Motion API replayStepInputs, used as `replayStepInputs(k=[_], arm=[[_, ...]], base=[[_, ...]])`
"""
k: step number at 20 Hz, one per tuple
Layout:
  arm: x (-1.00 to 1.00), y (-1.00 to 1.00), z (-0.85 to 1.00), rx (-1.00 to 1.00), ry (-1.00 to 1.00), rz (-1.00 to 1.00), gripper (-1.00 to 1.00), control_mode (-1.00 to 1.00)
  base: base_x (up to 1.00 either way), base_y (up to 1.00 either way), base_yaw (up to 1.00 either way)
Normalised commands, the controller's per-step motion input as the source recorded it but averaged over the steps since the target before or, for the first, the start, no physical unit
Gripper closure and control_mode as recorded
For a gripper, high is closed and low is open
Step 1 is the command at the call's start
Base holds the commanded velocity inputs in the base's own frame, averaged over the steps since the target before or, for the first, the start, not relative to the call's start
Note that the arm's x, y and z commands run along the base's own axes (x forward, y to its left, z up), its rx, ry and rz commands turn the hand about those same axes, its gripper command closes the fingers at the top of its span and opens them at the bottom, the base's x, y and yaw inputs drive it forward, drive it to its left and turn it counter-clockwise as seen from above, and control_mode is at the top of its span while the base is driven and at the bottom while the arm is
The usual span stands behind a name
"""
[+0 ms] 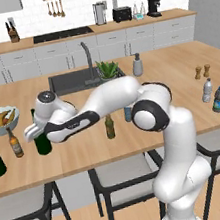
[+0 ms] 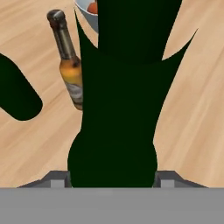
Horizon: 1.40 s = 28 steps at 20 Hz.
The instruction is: Move the plastic bottles in the middle to the plastics group, and the glass bottles in the middle to the glass group.
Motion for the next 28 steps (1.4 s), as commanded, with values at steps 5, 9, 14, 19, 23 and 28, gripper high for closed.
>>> replayStepInputs(k=[5,9,14,19,23,28], arm=[[0.00,0.00,-0.20,-0.01,0.00,0.00,1.00,-1.00],[0.00,0.00,-0.09,0.00,0.00,0.00,1.00,-1.00],[0.05,0.01,-0.17,0.00,0.00,0.00,1.00,-1.00],[0.45,0.20,0.04,0.00,0.03,0.05,1.00,-1.00],[0.20,0.29,0.08,-0.03,0.06,0.03,1.00,-1.00],[0.07,0.24,0.09,-0.06,0.06,0.01,1.00,-1.00]], base=[[0.00,0.00,0.00],[0.00,0.00,0.00],[0.00,0.00,0.00],[0.00,0.00,0.00],[0.00,0.00,0.00],[0.00,0.00,0.00]])
